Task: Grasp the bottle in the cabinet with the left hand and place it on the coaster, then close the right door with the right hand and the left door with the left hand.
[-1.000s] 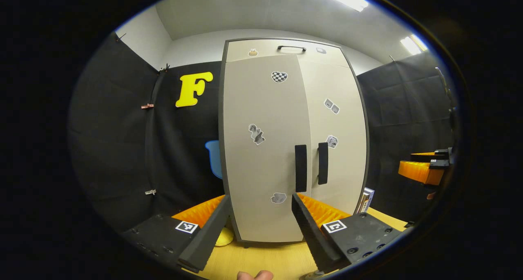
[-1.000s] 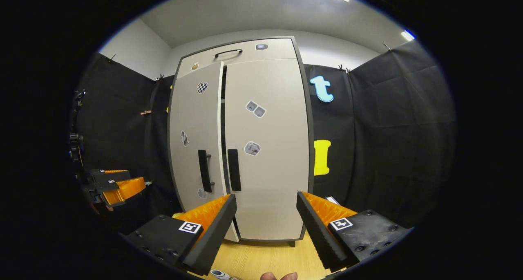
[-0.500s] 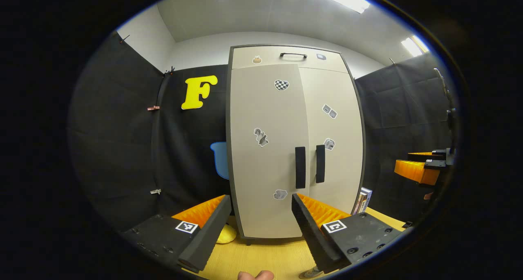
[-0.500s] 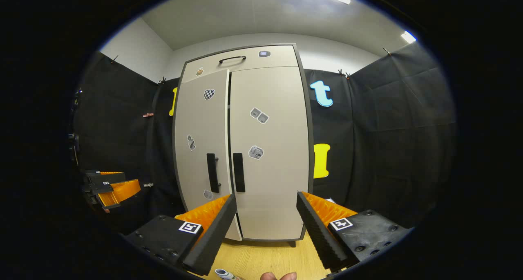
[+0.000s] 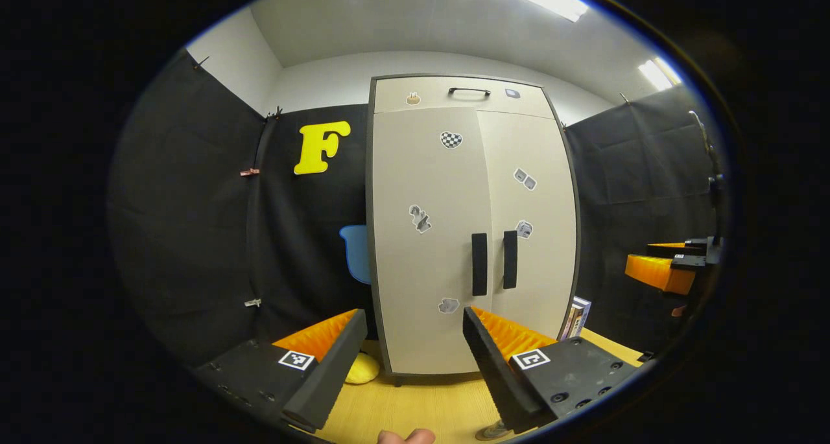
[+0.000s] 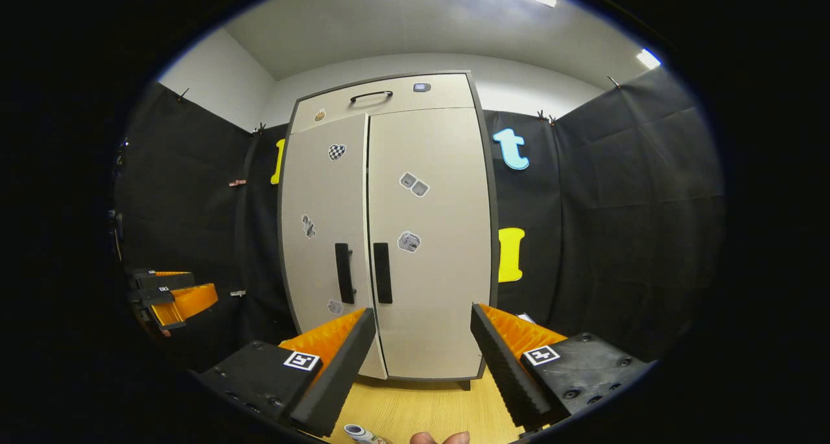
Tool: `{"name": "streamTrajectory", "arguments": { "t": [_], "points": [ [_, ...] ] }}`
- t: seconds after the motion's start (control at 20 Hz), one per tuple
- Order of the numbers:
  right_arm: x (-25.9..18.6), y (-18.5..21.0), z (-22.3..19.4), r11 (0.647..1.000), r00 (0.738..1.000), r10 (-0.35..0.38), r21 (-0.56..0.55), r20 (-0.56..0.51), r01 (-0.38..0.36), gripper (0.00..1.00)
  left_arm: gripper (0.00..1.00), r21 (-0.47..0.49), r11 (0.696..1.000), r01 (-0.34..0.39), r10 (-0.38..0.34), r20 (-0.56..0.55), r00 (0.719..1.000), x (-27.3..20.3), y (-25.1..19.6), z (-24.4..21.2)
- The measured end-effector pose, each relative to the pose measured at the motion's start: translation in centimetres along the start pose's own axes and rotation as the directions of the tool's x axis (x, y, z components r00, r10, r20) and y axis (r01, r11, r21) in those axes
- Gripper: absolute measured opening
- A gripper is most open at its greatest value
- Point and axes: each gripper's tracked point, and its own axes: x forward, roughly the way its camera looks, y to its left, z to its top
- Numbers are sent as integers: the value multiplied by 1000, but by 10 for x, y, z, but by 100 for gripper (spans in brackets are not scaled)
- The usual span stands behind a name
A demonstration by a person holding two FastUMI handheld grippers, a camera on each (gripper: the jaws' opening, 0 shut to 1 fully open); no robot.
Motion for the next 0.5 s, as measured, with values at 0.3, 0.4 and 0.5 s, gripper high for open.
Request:
{"name": "streamTrajectory", "arguments": {
  "t": [0.3,0.4,0.5],
  "points": [
    [-3,1,0,1000,1000,-9,-14,-1,9,98,95,18,1000,1,-1,3,1000,-2,0,3],
    [-3,0,1,1000,1000,-13,-25,4,13,98,95,19,1000,-2,2,4,1000,-2,1,4],
    [-3,1,4,999,1000,-15,-41,13,16,98,95,23,1000,-3,3,-1,1000,-3,2,2]
  ]
}}
